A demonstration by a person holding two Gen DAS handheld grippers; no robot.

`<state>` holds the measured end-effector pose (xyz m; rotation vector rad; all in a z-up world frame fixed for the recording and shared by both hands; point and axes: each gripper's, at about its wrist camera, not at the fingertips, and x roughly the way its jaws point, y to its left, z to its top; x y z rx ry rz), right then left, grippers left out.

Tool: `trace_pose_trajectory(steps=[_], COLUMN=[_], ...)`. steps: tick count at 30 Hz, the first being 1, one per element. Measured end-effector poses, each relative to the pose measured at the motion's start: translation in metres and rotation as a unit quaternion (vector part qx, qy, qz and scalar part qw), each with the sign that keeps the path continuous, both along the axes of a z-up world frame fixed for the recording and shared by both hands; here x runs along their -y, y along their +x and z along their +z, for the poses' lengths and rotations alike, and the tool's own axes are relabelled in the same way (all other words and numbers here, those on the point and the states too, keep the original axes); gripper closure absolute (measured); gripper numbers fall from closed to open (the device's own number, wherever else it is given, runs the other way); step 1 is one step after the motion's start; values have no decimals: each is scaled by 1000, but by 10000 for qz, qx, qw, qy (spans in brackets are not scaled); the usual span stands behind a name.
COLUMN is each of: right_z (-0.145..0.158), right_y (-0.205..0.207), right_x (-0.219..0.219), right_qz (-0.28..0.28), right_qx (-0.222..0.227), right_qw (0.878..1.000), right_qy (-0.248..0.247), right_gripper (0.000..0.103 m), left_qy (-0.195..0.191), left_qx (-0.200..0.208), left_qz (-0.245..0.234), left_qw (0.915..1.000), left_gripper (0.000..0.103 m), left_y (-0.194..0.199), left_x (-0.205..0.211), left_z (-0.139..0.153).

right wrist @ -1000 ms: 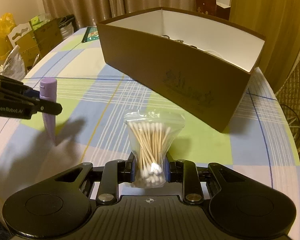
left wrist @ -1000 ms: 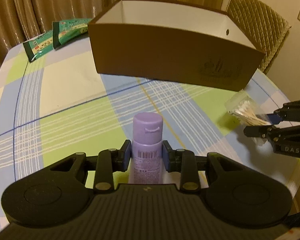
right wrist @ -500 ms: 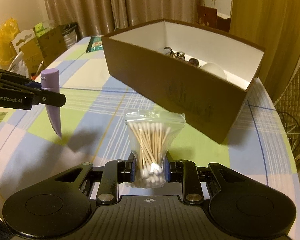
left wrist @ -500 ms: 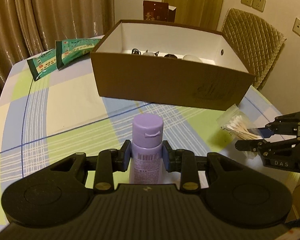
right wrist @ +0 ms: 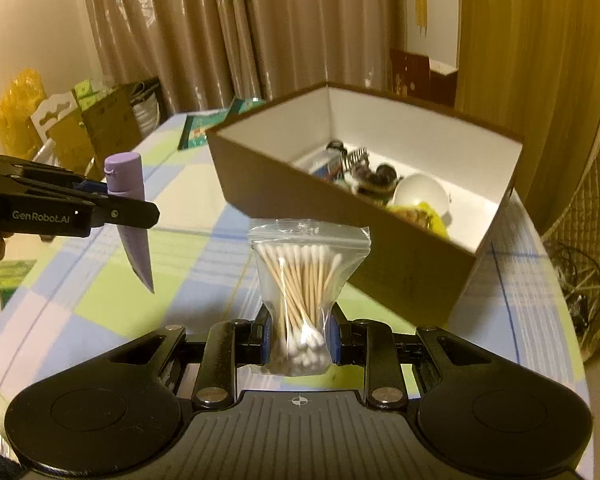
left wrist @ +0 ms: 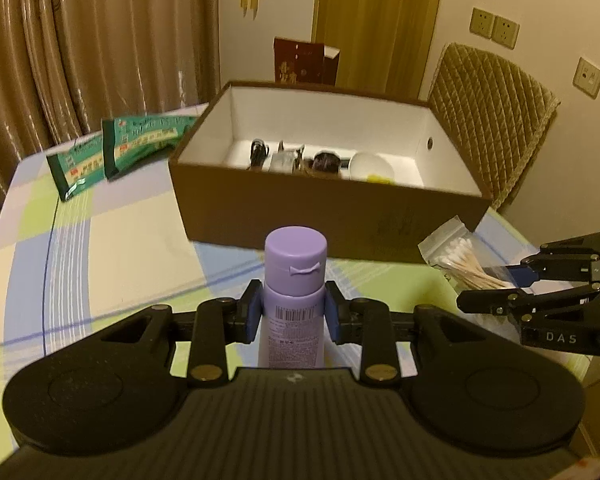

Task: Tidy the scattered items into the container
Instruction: 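Lift the purple tube and swab bag and carry both over the box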

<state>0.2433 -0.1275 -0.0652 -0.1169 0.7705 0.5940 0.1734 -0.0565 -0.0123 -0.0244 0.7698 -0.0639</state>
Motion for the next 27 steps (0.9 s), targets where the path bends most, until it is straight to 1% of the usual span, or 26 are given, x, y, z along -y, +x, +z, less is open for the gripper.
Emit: trace_pose_trajectory(steps=[9, 12, 16, 23, 27], right_z=[35, 44, 52, 59, 56], right_y=[36, 49, 67, 95, 111], right_x=[2, 4, 7, 12, 11], right_qz=[-195, -282, -367, -466, -512], right_qx=[448, 553, 641, 663, 613], right_qw=[9985, 9976, 9967, 9961, 9962], right_qy=[237, 306, 337, 363, 336], right_gripper=[79, 79, 79, 79, 79], left_qy=[74, 75, 169, 128, 82], left_qx=[528, 724, 922, 1029, 967], left_qz=[-55, -70, -76, -91, -98], left_qw=[9986, 9973, 9956, 9946, 9952], left_gripper=[76, 76, 76, 76, 76], left_y=[28, 41, 63, 106, 132], left_x=[-3, -6, -9, -19, -23], left_z=[37, 50, 62, 73, 71])
